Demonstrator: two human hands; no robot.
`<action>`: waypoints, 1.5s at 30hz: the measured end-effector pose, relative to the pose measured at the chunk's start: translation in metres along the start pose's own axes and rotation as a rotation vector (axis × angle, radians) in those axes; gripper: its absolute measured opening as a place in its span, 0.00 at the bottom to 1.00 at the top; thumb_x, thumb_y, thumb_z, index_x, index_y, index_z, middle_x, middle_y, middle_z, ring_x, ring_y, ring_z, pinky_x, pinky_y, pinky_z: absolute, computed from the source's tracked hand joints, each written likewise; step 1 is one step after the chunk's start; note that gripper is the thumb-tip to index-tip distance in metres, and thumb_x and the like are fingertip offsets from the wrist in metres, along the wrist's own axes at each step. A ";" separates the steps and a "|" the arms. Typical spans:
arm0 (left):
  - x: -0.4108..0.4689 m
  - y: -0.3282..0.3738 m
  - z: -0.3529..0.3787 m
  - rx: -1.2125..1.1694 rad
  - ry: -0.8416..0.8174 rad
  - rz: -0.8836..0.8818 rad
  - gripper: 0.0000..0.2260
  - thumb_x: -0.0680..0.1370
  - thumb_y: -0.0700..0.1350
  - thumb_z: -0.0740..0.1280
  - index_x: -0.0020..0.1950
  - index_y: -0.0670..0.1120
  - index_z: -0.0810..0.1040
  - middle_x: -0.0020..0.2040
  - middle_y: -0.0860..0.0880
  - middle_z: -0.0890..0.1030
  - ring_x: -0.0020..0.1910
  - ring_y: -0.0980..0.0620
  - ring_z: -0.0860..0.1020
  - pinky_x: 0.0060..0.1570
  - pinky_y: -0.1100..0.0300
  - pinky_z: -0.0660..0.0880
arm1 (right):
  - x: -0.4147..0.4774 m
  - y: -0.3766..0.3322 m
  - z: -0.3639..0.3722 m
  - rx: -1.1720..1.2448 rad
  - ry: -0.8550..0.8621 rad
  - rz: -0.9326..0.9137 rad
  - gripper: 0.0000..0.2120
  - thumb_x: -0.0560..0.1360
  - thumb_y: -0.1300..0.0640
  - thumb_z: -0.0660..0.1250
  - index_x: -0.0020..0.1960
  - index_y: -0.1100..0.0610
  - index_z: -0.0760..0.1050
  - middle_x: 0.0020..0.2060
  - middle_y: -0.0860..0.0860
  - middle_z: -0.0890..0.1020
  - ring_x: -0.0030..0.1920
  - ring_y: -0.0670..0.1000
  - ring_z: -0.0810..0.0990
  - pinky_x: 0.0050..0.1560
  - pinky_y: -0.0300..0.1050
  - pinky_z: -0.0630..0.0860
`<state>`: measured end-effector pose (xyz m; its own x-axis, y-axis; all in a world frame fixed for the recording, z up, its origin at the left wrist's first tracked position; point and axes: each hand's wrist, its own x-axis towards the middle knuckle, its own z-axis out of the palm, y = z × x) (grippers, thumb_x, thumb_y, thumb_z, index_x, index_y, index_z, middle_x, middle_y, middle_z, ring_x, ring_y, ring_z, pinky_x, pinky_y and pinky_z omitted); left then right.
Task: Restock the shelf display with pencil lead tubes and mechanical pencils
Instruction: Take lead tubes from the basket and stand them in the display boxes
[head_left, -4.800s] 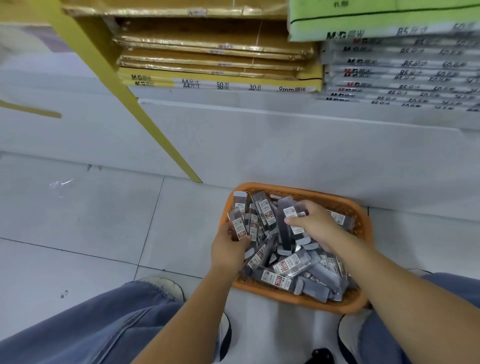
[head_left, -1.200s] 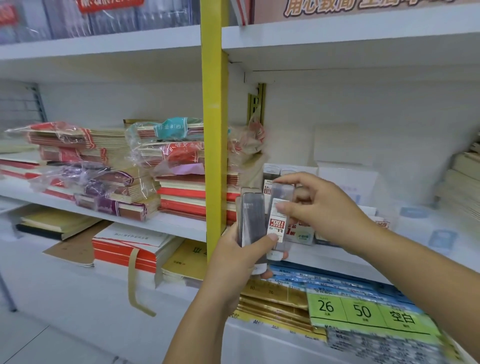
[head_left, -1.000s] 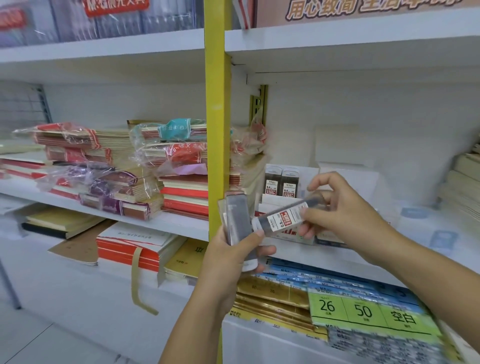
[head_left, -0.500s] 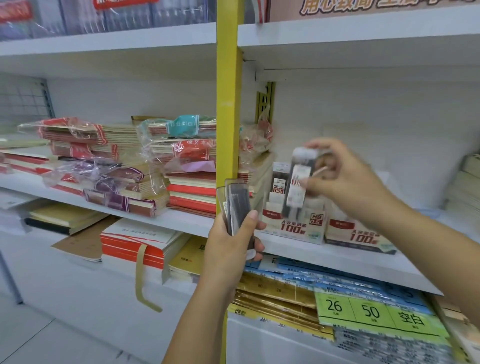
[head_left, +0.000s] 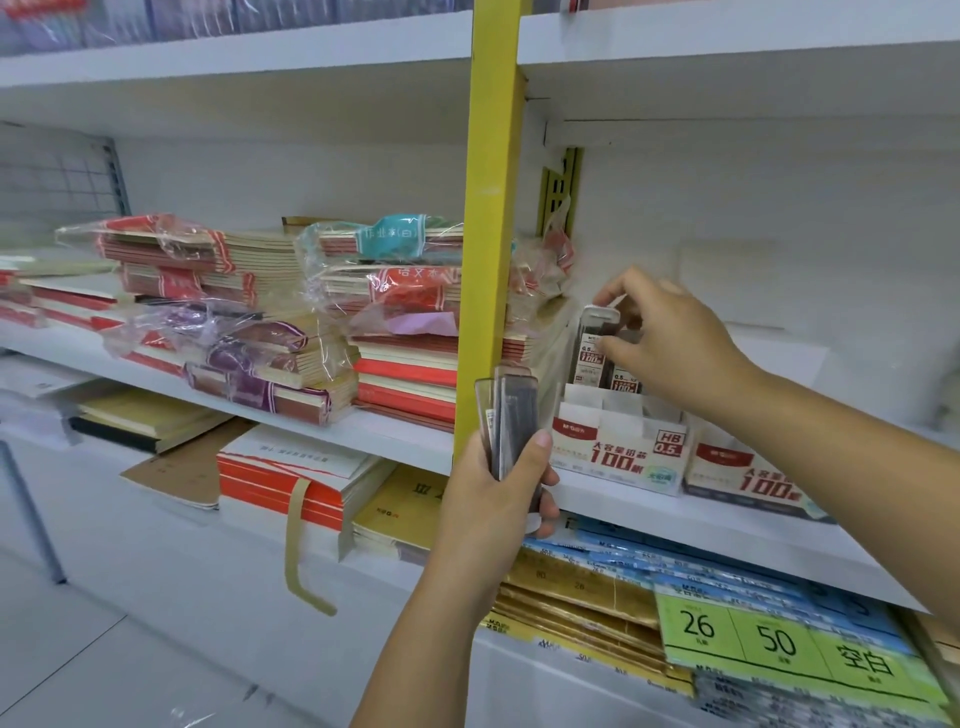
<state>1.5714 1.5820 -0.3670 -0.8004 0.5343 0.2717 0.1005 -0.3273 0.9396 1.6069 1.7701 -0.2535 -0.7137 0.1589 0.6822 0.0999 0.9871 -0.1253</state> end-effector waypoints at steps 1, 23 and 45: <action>0.000 0.000 -0.001 0.006 -0.007 -0.012 0.06 0.81 0.51 0.67 0.56 0.54 0.76 0.35 0.54 0.80 0.30 0.56 0.77 0.32 0.64 0.77 | 0.002 0.003 0.003 -0.050 0.002 0.003 0.12 0.73 0.52 0.71 0.52 0.43 0.69 0.47 0.47 0.76 0.49 0.47 0.73 0.43 0.46 0.71; -0.024 0.011 0.010 0.037 -0.245 -0.077 0.20 0.74 0.64 0.63 0.61 0.56 0.75 0.51 0.50 0.87 0.41 0.53 0.85 0.31 0.63 0.77 | -0.086 -0.020 -0.027 1.014 -0.248 0.310 0.11 0.75 0.65 0.69 0.55 0.55 0.76 0.42 0.55 0.85 0.36 0.55 0.84 0.33 0.40 0.78; -0.010 0.007 0.006 0.064 0.012 0.002 0.12 0.75 0.50 0.74 0.56 0.57 0.77 0.47 0.53 0.86 0.45 0.55 0.85 0.32 0.63 0.77 | -0.093 -0.019 -0.043 0.534 -0.399 0.121 0.14 0.72 0.58 0.74 0.47 0.40 0.78 0.39 0.37 0.81 0.34 0.41 0.79 0.36 0.38 0.77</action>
<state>1.5838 1.5786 -0.3622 -0.8074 0.5242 0.2710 0.1391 -0.2773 0.9507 1.7011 1.7373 -0.2832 -0.9306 0.1460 0.3357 -0.0882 0.8005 -0.5928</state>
